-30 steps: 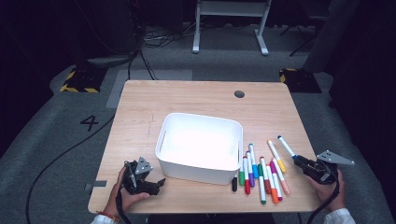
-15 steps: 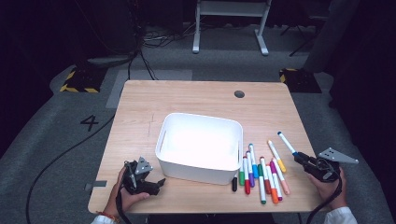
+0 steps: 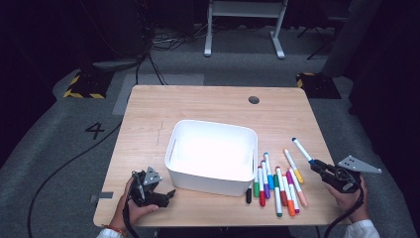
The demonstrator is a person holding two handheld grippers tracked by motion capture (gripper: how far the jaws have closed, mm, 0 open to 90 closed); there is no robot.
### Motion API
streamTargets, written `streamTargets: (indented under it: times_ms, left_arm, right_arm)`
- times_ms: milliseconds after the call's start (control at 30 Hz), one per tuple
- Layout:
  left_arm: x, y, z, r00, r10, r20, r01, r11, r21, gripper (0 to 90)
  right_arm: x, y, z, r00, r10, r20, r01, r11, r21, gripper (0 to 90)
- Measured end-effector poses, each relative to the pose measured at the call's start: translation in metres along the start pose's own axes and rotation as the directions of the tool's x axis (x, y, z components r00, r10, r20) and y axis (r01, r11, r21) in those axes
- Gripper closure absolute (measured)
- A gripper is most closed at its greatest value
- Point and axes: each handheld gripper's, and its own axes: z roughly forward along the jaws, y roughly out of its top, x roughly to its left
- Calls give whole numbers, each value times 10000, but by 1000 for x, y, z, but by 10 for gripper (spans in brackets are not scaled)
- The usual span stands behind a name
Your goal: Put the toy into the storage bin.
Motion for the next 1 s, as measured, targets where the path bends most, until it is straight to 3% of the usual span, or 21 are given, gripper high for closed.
streamTargets:
  times_ms: [300, 600, 767, 1000]
  left_arm:
    - [0, 0, 0, 10000, -5, -6, 5, 10000, 6, 91]
    - [0, 0, 0, 10000, -1, 0, 1, 10000, 7, 91]
    - [0, 0, 0, 10000, 17, 64, -17, 10000, 45, 91]
    - [1, 0, 0, 9999, 22, 104, -22, 10000, 45, 92]
  right_arm:
    - [13, 19, -6, 9984, -384, -403, 370, 9987, -363, 754]
    - [27, 53, -10, 9899, -806, -1163, 693, 9927, -987, 754]
    - [43, 75, -7, 9771, -1270, -1705, 1075, 9871, -1189, 754]
    - [69, 102, 1, 9473, -1878, -2596, 1535, 9772, -1466, 754]
